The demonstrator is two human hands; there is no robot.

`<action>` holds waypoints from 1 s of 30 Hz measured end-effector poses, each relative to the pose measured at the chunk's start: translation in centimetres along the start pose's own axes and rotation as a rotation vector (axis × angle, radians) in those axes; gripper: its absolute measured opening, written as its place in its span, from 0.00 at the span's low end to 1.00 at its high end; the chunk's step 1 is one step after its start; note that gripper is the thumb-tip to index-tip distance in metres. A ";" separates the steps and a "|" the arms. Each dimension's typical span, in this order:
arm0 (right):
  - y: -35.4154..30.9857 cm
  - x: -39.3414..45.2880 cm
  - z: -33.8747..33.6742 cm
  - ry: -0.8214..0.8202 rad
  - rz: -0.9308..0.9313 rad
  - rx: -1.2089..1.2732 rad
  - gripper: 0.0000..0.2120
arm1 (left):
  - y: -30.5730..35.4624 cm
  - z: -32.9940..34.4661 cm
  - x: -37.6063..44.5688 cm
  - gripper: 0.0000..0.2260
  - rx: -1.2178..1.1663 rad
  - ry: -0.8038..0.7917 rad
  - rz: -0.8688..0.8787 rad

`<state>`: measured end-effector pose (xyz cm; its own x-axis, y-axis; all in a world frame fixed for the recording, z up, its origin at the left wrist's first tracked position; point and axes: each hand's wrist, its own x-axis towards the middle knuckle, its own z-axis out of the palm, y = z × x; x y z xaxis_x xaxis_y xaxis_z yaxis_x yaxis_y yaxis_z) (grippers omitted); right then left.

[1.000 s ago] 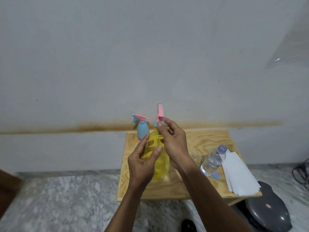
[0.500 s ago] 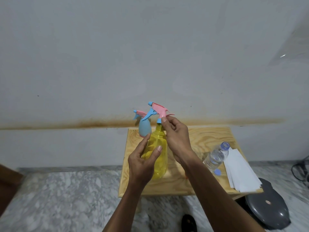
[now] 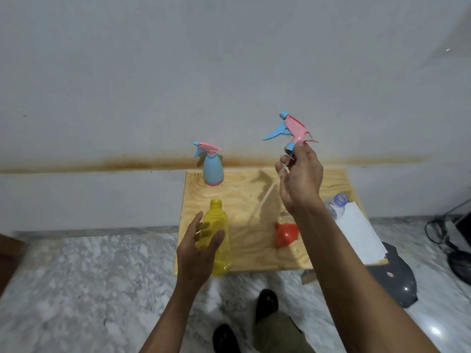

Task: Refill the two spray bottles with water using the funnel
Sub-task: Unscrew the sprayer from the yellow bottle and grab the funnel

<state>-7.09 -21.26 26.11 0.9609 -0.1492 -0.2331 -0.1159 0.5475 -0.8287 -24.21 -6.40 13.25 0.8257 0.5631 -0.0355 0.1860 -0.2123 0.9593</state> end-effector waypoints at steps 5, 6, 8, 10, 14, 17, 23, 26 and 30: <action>5.9 2.0 -4.1 0.046 0.011 -0.271 0.07 | -1.5 1.8 1.6 0.37 0.099 -0.026 0.006; 7.3 2.3 -5.1 0.066 0.028 -0.346 0.06 | -1.9 2.2 2.0 0.36 0.104 -0.028 -0.008; 10.1 3.0 -6.9 0.085 0.070 -0.510 0.08 | -2.6 3.1 2.6 0.33 0.095 -0.035 -0.042; 12.4 3.6 -8.8 0.072 0.094 -0.691 0.11 | -3.3 3.9 3.2 0.31 0.076 -0.041 -0.057; 15.8 5.0 -10.8 0.048 0.102 -0.929 0.11 | -4.3 5.5 4.0 0.29 0.066 -0.012 -0.113; 17.7 6.4 -11.4 -0.033 0.188 -1.062 0.12 | -5.1 6.5 4.2 0.28 0.117 -0.017 -0.105; 20.2 8.5 -11.2 -0.068 0.203 -1.202 0.11 | -6.4 7.7 4.2 0.28 0.075 -0.076 -0.094; 21.2 9.4 -11.5 -0.084 0.232 -1.275 0.14 | -6.6 8.1 4.0 0.29 0.085 -0.087 -0.057; 21.7 9.9 -12.0 -0.098 0.254 -1.319 0.14 | -6.7 8.3 4.0 0.30 0.126 -0.087 -0.029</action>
<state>-3.15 -20.68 -0.29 0.8843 -0.0738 -0.4610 -0.3926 -0.6520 -0.6487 -17.69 -9.33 4.38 0.8609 0.5004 -0.0920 0.2712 -0.2983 0.9151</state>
